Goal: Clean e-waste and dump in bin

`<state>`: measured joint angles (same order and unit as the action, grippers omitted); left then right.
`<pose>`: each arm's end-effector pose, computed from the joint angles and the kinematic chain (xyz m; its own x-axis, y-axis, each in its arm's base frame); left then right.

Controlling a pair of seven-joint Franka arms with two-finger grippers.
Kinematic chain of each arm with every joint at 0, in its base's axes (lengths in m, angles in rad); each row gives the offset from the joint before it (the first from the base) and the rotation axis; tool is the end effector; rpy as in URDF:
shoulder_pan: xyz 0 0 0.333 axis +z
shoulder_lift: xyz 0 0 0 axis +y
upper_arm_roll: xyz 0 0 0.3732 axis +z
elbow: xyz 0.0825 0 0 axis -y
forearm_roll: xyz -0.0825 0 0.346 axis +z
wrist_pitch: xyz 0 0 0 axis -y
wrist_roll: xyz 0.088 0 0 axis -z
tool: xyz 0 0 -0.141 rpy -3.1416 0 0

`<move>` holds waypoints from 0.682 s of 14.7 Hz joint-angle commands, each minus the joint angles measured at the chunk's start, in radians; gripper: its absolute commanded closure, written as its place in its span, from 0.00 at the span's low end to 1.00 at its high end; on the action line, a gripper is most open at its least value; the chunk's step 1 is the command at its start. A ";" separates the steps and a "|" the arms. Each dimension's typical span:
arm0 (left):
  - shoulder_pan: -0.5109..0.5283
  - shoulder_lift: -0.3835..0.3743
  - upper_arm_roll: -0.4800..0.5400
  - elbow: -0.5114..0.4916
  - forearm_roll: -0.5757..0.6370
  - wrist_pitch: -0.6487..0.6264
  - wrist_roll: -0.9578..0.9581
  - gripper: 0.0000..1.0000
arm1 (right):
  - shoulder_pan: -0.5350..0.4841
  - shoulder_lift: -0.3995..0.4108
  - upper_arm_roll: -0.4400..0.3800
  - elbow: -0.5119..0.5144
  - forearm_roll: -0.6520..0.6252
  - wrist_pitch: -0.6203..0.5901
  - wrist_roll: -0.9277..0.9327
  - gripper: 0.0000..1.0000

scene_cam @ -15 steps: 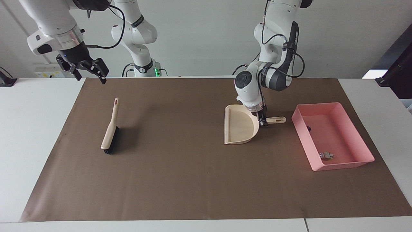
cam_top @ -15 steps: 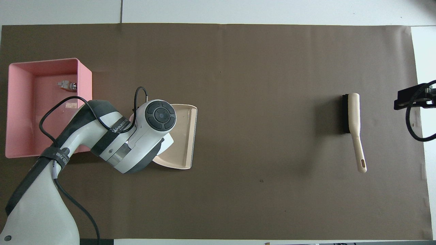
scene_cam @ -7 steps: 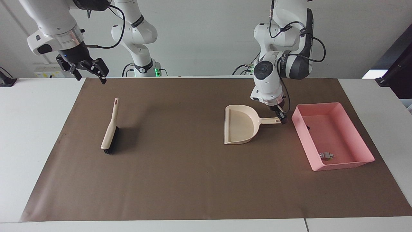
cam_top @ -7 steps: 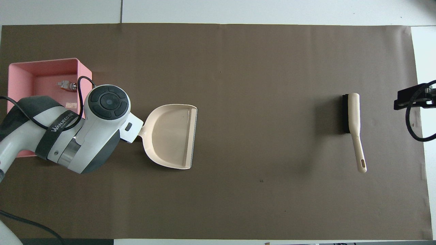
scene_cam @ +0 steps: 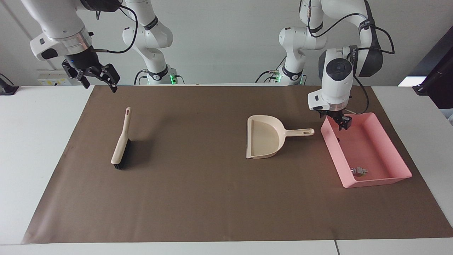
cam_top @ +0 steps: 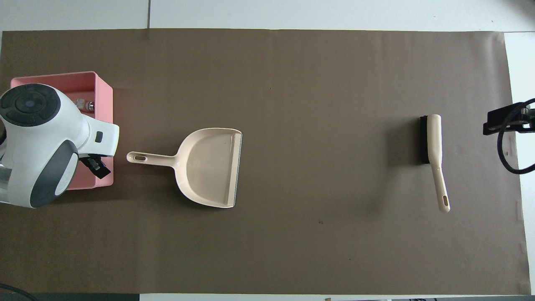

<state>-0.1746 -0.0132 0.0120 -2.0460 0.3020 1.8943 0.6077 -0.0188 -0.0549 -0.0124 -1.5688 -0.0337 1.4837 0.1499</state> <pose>0.4925 -0.0489 0.4794 0.6217 -0.7331 -0.2758 -0.7800 -0.6116 -0.1323 0.4859 -0.0204 0.6687 0.9828 -0.1829 -0.0249 -0.1819 -0.9826 0.0371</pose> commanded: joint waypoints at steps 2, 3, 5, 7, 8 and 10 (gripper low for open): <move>0.082 -0.007 -0.006 0.059 -0.095 -0.049 -0.124 0.02 | -0.007 -0.010 0.003 -0.007 0.017 0.004 -0.019 0.00; 0.098 0.001 -0.006 0.099 -0.110 -0.073 -0.140 0.02 | -0.007 -0.010 0.003 -0.007 0.017 0.004 -0.018 0.00; 0.119 0.019 -0.006 0.180 -0.133 -0.122 -0.158 0.02 | -0.007 -0.010 0.002 -0.007 0.015 0.000 -0.018 0.00; 0.142 0.027 -0.006 0.246 -0.171 -0.171 -0.245 0.02 | -0.007 -0.010 0.002 -0.005 0.011 -0.005 -0.018 0.00; 0.150 0.027 -0.006 0.274 -0.199 -0.188 -0.310 0.02 | -0.009 -0.010 0.002 -0.005 0.011 -0.003 -0.018 0.00; 0.171 0.025 -0.006 0.329 -0.262 -0.230 -0.419 0.02 | -0.010 -0.008 0.002 -0.004 0.011 -0.005 -0.013 0.00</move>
<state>-0.0304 -0.0113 0.0139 -1.7955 0.0969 1.7245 0.2861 -0.0193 -0.0549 -0.0126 -1.5688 -0.0337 1.4837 0.1498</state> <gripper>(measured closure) 0.018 0.000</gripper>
